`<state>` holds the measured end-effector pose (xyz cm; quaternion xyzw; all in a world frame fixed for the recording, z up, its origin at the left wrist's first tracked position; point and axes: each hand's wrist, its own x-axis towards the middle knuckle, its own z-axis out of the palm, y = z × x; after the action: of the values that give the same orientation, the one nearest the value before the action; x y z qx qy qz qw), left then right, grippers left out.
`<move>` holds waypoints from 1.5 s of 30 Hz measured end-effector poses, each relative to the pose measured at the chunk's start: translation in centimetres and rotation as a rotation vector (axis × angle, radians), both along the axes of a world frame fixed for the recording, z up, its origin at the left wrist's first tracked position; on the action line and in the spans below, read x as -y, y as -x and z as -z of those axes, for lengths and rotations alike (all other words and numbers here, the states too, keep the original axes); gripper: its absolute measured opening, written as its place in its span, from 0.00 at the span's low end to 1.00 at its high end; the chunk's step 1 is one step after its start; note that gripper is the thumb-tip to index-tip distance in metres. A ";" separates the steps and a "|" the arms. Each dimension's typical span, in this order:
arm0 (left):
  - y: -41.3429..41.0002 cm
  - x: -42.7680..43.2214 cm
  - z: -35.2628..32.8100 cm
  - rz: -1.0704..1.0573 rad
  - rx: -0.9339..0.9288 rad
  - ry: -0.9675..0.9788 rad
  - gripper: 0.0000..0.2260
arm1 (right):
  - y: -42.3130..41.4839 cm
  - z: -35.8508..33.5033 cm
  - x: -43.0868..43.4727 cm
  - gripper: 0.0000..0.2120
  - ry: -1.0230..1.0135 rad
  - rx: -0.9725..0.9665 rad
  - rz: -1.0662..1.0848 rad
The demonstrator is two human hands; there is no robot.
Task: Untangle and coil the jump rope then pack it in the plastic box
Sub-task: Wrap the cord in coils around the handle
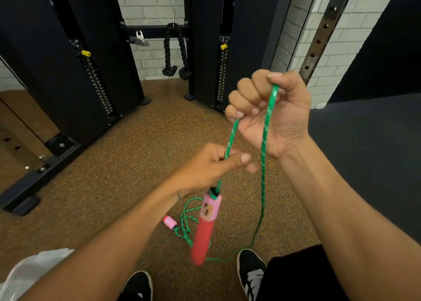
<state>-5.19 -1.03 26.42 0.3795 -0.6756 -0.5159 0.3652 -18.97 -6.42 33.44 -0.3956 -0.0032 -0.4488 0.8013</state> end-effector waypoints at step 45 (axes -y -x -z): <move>-6.0 1.1 -3.0 -0.315 -0.485 -0.294 0.14 | -0.2 6.5 0.0 0.14 0.472 -1.449 0.127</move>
<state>0.81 -2.09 29.45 0.3943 -0.4200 -0.6206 0.5320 -18.81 -6.41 26.90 -0.7514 0.4501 -0.1098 0.4699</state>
